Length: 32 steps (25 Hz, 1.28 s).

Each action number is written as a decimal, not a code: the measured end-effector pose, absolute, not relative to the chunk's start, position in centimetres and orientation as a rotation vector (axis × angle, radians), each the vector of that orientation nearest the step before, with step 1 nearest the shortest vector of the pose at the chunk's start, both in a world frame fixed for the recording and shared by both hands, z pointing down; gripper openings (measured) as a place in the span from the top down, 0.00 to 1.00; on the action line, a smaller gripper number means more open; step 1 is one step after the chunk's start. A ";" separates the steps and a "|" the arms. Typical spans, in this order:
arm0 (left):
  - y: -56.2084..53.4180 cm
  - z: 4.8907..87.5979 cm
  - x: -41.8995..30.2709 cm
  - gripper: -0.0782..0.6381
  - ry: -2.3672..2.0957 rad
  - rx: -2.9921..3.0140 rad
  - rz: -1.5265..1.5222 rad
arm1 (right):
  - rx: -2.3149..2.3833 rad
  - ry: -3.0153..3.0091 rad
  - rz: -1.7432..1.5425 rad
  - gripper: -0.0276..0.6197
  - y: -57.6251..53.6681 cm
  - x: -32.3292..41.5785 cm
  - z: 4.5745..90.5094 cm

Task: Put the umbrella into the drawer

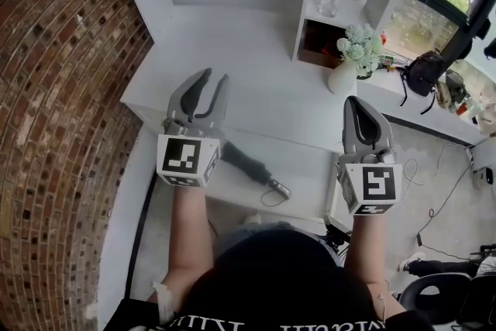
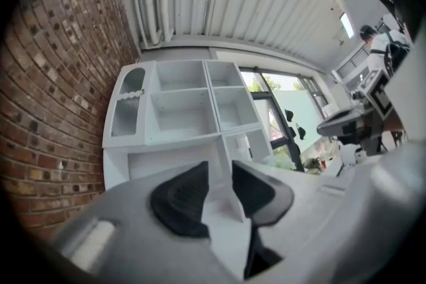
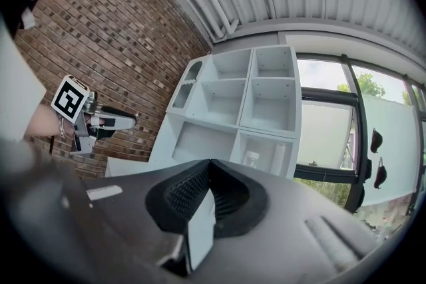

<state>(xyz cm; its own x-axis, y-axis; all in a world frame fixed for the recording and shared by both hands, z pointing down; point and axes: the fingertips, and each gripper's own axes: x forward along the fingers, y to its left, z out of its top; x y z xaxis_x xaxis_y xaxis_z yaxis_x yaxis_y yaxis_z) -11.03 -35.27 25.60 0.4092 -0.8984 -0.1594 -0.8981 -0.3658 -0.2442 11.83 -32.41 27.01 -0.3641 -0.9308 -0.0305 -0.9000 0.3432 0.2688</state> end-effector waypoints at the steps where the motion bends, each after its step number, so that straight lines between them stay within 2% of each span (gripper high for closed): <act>1: -35.0 24.8 -11.0 0.77 1.551 -2.364 0.020 | 1.700 -2.472 -0.369 0.95 -32.3 11.9 26.7; 2: -34.7 24.1 -11.0 0.82 1.539 -2.351 0.043 | 1.706 -2.477 -0.373 0.95 -32.3 11.9 26.5; 5: -33.9 22.6 -11.0 0.89 1.503 -2.313 0.081 | 1.720 -2.483 -0.387 0.95 -32.0 11.8 25.9; 16: -33.2 21.7 -10.4 0.90 1.482 -2.248 -0.025 | 1.740 -2.511 -0.417 0.95 -31.7 11.4 25.0; 32: -33.2 21.9 -10.0 0.89 1.487 -2.280 -0.004 | 1.759 -2.490 -0.459 0.95 -31.3 12.0 23.4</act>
